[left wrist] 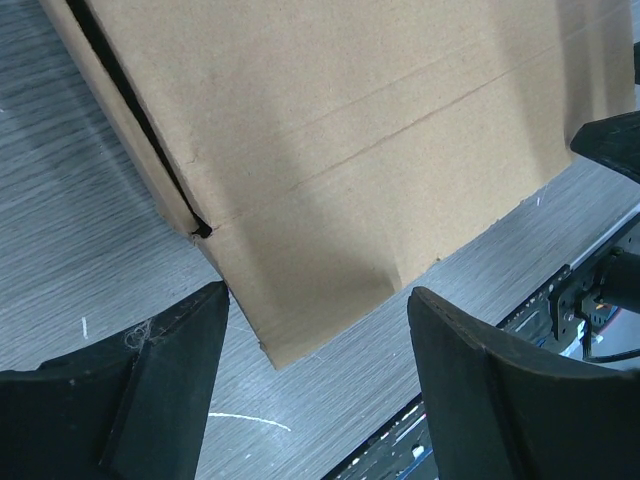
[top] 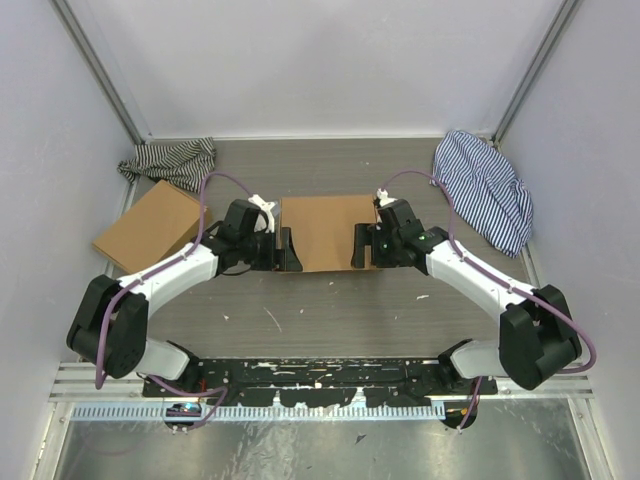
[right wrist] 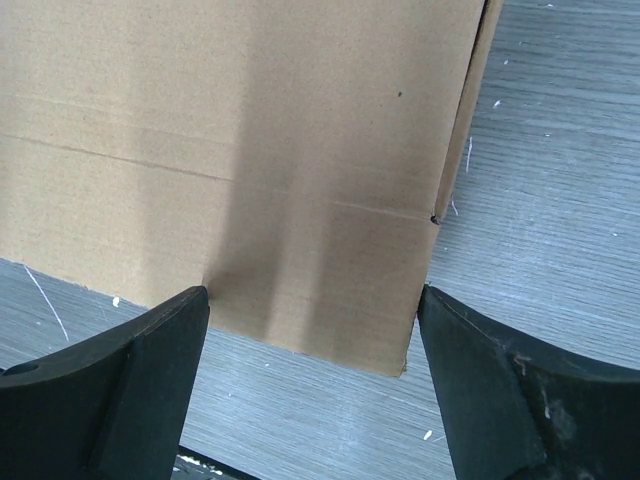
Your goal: Fold the paper box
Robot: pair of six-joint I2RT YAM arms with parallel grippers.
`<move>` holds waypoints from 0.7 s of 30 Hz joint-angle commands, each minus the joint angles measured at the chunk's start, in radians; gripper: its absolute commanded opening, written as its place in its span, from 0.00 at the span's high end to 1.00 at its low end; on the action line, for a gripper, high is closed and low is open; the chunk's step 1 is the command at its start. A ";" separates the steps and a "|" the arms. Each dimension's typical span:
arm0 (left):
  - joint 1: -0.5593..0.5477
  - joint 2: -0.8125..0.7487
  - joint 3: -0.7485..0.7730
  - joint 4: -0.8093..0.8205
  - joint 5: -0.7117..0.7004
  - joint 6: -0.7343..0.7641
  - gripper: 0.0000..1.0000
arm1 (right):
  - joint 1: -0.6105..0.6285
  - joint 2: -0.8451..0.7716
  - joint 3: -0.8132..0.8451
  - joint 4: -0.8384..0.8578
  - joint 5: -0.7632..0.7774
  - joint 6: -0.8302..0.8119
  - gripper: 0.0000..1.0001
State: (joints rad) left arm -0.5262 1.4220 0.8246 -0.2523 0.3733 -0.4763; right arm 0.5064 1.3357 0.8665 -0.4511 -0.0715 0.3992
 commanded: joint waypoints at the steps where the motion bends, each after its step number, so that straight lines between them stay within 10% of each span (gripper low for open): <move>1: -0.003 -0.013 0.034 -0.010 0.037 -0.003 0.22 | 0.003 -0.033 0.049 0.024 -0.004 0.010 0.11; 21: -0.003 -0.039 0.073 -0.085 0.059 0.003 0.22 | 0.003 -0.014 0.042 0.024 0.019 0.011 0.11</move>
State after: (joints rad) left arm -0.5262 1.4025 0.8627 -0.3313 0.4095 -0.4759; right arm 0.5064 1.3350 0.8677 -0.4511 -0.0463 0.3992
